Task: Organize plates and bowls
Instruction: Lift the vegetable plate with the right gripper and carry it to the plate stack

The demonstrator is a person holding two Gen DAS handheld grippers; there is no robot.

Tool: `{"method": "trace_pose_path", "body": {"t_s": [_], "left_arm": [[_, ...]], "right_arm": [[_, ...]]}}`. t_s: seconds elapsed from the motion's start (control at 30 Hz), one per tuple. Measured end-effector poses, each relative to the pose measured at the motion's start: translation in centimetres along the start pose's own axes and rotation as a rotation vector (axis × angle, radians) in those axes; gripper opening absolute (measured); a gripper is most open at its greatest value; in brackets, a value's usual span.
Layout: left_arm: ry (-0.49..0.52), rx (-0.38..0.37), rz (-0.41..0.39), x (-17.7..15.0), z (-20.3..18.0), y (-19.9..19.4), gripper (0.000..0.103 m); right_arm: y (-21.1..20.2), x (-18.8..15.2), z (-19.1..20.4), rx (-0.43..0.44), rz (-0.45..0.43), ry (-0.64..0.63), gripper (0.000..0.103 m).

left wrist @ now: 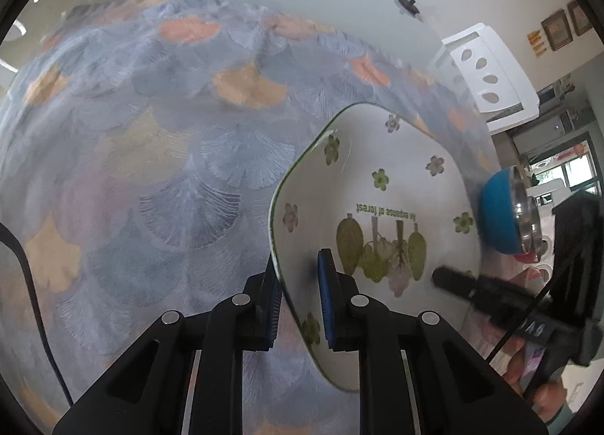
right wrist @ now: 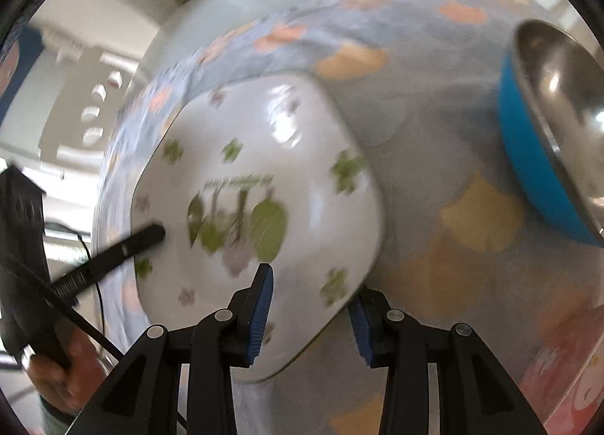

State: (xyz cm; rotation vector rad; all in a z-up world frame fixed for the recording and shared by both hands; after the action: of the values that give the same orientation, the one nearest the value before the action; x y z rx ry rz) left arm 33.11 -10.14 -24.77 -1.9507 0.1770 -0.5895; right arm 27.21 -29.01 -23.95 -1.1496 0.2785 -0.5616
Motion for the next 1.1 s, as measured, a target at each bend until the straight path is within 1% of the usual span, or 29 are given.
{"method": "trace_pose_path", "body": {"t_s": [0.1,0.13,0.2,0.23,0.27,0.3,0.37,0.4,0.43,0.47,0.5,0.53,0.57,0.67,0.87,0.97,1.1], "left_arm": [[-0.014,-0.021,-0.018,0.4,0.0,0.3,0.017],[-0.009,-0.022,-0.026,0.5,0.1,0.3,0.017],[0.024,-0.002,-0.046,0.3,-0.1,-0.1,0.017],[0.059,0.024,-0.067,0.3,-0.4,-0.5,0.016],[0.077,0.036,-0.077,0.4,-0.6,-0.7,0.016],[0.089,0.031,-0.094,0.4,-0.8,-1.2,0.016],[0.075,-0.038,-0.143,0.4,-0.9,-2.6,0.016],[0.078,-0.058,-0.164,0.3,-1.2,-3.2,0.019],[0.083,-0.06,-0.167,0.3,-1.3,-3.5,0.02],[0.099,-0.044,-0.173,0.1,-1.7,-3.9,0.02],[0.121,-0.021,-0.18,0.1,-2.1,-4.1,0.02],[0.144,0.003,-0.184,-0.1,-2.3,-4.3,0.02],[0.146,0.004,-0.188,-0.3,-2.4,-4.4,0.02],[0.11,-0.038,-0.208,-0.4,-2.2,-4.9,0.02],[0.089,-0.049,-0.286,-1.4,-2.2,-7.6,0.02],[0.087,-0.042,-0.325,-2.1,-2.6,-9.7,0.02],[0.091,-0.02,-0.355,-3.2,-3.2,-11.5,0.02]], "right_arm": [[0.1,1.0,0.2,0.008,-0.043,-0.006,0.039],[0.2,1.1,0.6,0.001,-0.056,-0.028,0.043],[0.3,0.9,1.3,-0.037,-0.088,-0.09,0.044],[0.4,0.7,1.7,-0.051,-0.106,-0.129,0.044],[0.3,0.4,1.8,-0.054,-0.124,-0.172,0.044],[0.2,0.2,1.7,-0.041,-0.131,-0.188,0.044],[0.0,0.2,1.3,0.007,-0.124,-0.178,0.043],[-0.4,0.1,1.0,0.035,-0.127,-0.165,0.042],[-0.8,0.0,1.0,0.059,-0.134,-0.157,0.039],[-1.2,-0.4,1.3,0.085,-0.133,-0.168,0.038],[-1.5,-0.8,1.6,0.089,-0.14,-0.187,0.038],[-2.0,-1.2,2.1,0.075,-0.167,-0.222,0.038],[-2.2,-1.5,2.3,0.069,-0.176,-0.239,0.038],[-2.4,-2.1,2.4,0.084,-0.169,-0.247,0.038],[-4.3,-3.6,3.5,0.091,-0.223,-0.312,0.038],[-5.6,-4.3,4.3,0.109,-0.242,-0.335,0.038],[-7.0,-5.4,4.7,0.126,-0.268,-0.364,0.038]]}}
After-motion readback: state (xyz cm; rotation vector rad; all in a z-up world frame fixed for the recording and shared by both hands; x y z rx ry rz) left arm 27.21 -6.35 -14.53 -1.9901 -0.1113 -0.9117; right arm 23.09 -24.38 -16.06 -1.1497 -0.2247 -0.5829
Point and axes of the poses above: each gripper's, at about its wrist camera, not at the fingertips, and y roughly the way its jaws point, z to its left, x to its top, the point moved 5 cm from there along y, roughly the way its jaws point, and after that the axes turned 12 degrees about y, right-handed, at the moved point
